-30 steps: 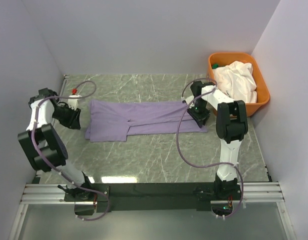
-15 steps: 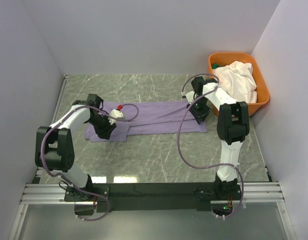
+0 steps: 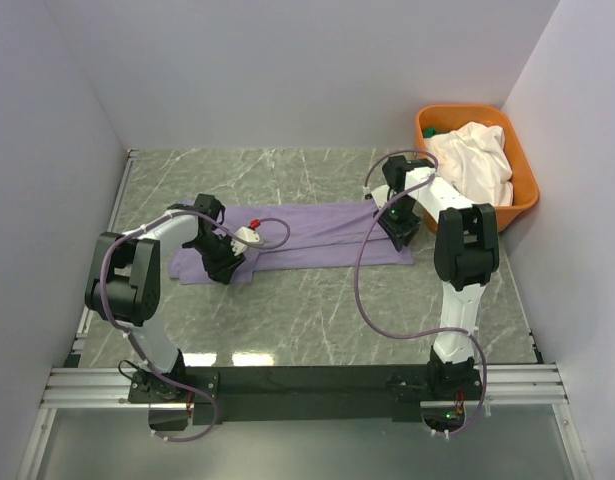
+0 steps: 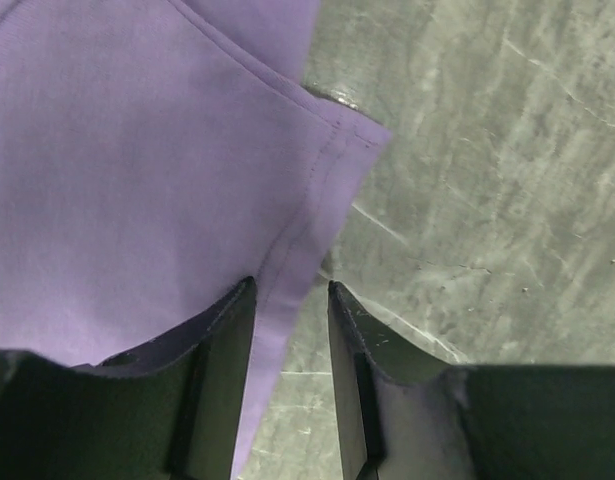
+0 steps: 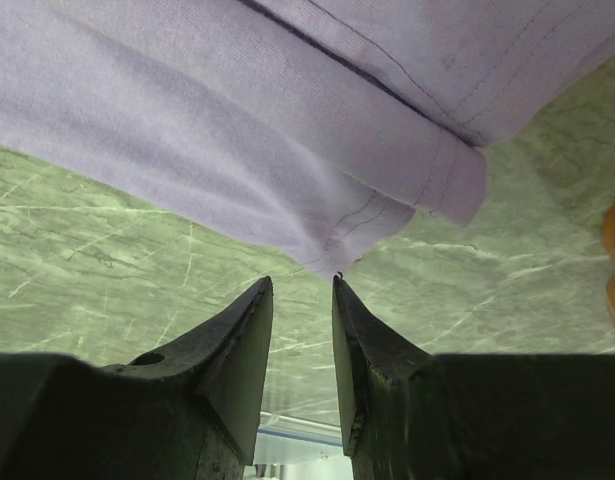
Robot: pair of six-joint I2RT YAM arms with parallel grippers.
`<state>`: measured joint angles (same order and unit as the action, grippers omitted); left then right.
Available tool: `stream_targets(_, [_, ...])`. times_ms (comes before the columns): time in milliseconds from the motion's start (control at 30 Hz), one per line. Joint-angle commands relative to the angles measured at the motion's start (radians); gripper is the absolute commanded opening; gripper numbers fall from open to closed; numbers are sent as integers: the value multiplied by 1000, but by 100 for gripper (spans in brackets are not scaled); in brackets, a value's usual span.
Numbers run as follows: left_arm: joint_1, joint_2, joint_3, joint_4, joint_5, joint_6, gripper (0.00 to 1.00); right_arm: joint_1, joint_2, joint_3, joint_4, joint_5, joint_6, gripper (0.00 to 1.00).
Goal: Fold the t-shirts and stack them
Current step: Fold the tshirt
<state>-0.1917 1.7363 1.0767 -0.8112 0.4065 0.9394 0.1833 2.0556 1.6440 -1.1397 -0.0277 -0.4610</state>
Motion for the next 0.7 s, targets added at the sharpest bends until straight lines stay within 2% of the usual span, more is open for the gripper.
stream_targets(0, [-5,38,-24,44,-27,-4,42,2,-52,-4,-5,9,10,37])
stream_targets(167, [-5,58,-44,53,-40,16,42,4,-49,5,-8,20,8,37])
stream_targets(233, [-5,62,-49,58,-52,15,37,2,-49,5,-6,22,5,37])
stream_targets(333, [-5,59,-57,63,-66,13,16,1,-48,2,-3,26,4,37])
stream_targets(400, [-5,52,-58,55,-69,15,10,1,-46,0,-2,26,2,36])
stream_targets(467, [-5,45,-63,49,-69,15,5,-1,-48,-4,3,26,1,36])
stream_targets(533, [-5,34,-72,50,-71,13,5,1,-48,-12,9,26,1,36])
stream_targets(567, [-5,31,-73,47,-63,15,1,-1,-49,-15,12,26,1,35])
stream_targets(667, [4,13,-52,18,-34,7,1,-1,-51,-23,20,41,-7,35])
